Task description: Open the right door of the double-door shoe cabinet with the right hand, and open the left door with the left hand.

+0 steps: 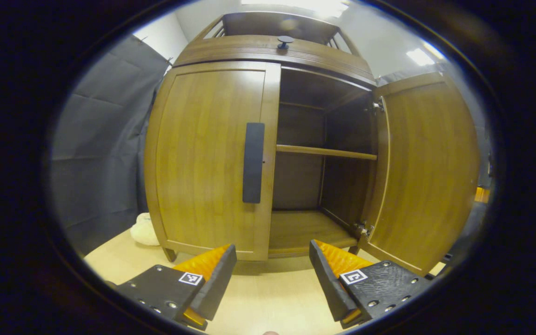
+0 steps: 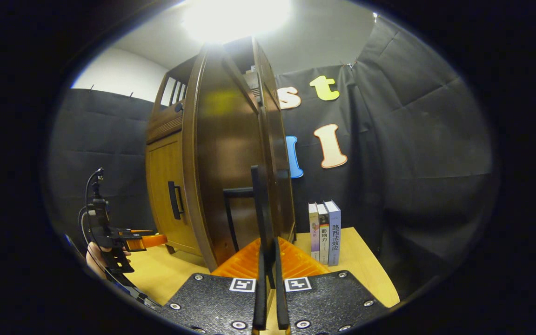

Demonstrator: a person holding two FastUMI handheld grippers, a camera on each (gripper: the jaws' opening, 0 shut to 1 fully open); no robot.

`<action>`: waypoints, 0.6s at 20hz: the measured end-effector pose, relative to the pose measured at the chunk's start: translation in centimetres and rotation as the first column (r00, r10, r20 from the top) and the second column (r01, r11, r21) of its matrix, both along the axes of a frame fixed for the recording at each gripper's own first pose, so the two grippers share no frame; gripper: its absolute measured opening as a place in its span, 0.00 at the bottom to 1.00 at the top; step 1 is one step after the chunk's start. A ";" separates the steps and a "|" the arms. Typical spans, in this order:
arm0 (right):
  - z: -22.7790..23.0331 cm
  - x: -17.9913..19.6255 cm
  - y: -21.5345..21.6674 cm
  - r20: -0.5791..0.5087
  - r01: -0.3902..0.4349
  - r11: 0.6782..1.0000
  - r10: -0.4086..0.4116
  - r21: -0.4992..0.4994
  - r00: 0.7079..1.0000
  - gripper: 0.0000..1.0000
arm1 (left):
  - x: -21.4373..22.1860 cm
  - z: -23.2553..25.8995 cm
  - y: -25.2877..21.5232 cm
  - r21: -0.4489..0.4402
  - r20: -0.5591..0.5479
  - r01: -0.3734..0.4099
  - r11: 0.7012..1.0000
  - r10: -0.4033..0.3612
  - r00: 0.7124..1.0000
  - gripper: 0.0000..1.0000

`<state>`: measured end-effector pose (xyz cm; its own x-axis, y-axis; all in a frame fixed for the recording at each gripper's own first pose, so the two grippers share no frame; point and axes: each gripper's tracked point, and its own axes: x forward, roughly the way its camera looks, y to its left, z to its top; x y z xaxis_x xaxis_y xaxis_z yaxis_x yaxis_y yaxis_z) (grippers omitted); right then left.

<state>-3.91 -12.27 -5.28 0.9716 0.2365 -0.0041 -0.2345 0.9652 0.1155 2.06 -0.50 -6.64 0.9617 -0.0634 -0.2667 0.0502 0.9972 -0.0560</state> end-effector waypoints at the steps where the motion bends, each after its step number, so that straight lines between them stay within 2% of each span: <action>1: 0.0 0.1 -0.2 0.005 -0.009 1.000 0.009 0.007 1.000 0.09 | -0.1 0.1 0.0 0.007 0.003 -0.003 1.000 0.003 1.000 0.91; 7: -0.3 0.1 -0.5 0.011 -0.050 0.998 0.049 0.044 0.999 0.11 | 0.0 0.1 0.0 0.030 0.018 -0.013 0.999 0.013 1.000 0.90; 11: -1.3 -1.0 -0.9 -0.010 -0.039 0.999 0.039 -0.007 0.999 0.11 | 0.1 0.0 0.1 0.026 0.023 -0.019 0.999 0.018 1.000 0.90; 12: -1.0 -1.3 -1.0 -0.001 -0.027 1.000 0.027 0.003 1.000 0.11 | 0.1 -0.1 0.2 0.029 0.027 -0.025 0.999 0.025 0.999 0.87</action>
<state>-5.19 -13.30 -6.24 0.9649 0.2625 -0.0042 -0.2601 0.9582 0.1190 2.11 -0.31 -6.71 0.9696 -0.0317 -0.2427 0.0262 0.9993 -0.0259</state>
